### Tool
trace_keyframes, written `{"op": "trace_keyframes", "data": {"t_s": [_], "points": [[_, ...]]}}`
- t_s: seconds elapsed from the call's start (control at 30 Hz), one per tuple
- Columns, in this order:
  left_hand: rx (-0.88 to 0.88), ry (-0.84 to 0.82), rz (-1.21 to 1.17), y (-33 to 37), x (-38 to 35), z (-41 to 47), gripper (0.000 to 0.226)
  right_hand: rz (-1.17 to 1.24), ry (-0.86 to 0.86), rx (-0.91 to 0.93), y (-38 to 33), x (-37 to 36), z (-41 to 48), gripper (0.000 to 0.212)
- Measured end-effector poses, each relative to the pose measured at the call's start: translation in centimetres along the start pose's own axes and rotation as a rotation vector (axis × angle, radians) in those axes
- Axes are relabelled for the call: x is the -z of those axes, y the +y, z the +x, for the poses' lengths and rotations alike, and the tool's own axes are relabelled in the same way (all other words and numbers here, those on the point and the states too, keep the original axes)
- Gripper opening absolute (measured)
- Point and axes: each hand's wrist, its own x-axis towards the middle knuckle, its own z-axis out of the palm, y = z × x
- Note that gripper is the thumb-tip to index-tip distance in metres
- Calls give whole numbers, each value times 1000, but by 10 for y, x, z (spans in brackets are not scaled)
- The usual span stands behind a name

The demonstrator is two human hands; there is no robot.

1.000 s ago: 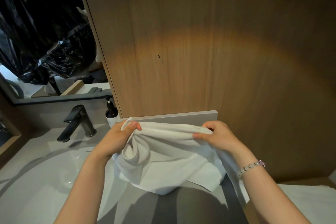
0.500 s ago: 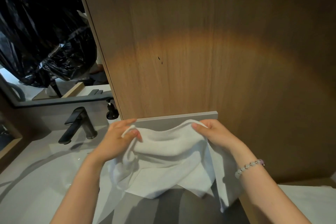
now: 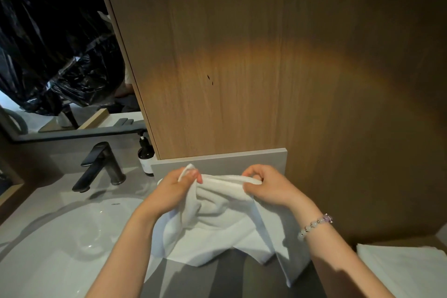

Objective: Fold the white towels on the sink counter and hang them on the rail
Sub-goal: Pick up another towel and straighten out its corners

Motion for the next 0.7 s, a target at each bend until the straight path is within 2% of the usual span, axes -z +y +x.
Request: {"op": "trace_keyframes", "data": {"t_s": [0.1, 0.17, 0.33, 0.43, 0.6, 0.7], "points": [[38, 95, -69, -2, 5, 1, 36, 20, 132, 11, 1, 4, 0, 19], [50, 156, -92, -6, 9, 2, 37, 9, 148, 22, 0, 9, 0, 19], [126, 264, -157, -15, 18, 2, 36, -330, 140, 6, 1, 14, -2, 17], [159, 298, -174, -23, 25, 2, 37, -416, 137, -33, 10, 10, -2, 20], [176, 270, -41, -35, 29, -2, 37, -241, 94, -4, 16, 1, 3, 28], [23, 195, 90, -31, 22, -1, 28, -116, 81, 29, 5, 0, 6, 38]]}}
